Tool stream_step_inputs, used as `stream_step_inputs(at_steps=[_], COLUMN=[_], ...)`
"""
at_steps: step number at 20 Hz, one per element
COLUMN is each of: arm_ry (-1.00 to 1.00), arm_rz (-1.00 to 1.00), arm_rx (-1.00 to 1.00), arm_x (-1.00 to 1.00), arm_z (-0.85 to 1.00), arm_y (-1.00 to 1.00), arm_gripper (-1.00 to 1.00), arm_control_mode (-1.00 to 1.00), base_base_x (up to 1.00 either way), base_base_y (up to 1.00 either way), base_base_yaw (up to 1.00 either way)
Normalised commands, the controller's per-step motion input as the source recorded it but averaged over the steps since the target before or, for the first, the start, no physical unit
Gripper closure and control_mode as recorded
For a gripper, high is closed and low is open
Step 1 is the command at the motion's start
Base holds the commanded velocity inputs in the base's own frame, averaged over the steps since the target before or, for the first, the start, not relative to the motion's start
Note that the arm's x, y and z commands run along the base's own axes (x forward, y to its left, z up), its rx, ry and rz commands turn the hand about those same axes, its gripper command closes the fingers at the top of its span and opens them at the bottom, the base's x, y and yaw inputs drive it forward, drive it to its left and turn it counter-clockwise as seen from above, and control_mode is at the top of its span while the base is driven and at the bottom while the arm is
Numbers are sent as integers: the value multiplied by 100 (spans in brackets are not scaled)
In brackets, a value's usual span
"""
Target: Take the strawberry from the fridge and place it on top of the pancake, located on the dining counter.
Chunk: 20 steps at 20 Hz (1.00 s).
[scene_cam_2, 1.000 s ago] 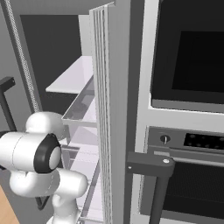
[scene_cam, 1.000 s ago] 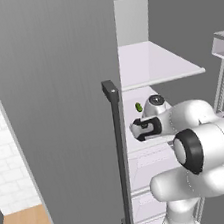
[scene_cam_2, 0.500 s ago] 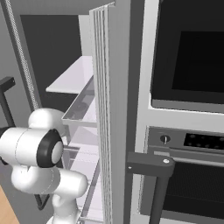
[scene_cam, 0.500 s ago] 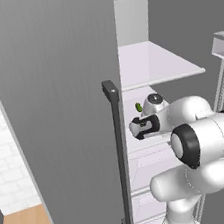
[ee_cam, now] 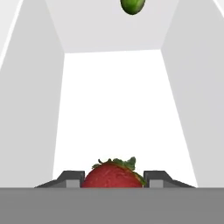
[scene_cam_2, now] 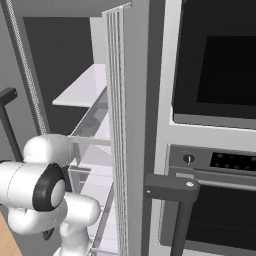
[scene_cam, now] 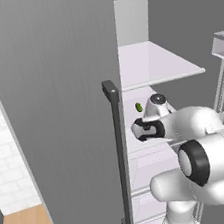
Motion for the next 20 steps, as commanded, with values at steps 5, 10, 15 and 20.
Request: stream_step_inputs(at_steps=[5,10,15,20], arm_ry=[1,2,0,0], arm_rz=[0,0,0,0], arm_rx=[0,0,0,0], arm_x=[-83,-91,-100,-87], arm_z=[78,90,85,100], arm_y=[-6,-5,0,0], arm_gripper=[100,100,100,100], arm_control_mode=[-100,-100,-100,-100], base_base_x=[0,0,0,0], base_base_y=[0,0,0,0], base_base_yaw=[0,0,0,0])
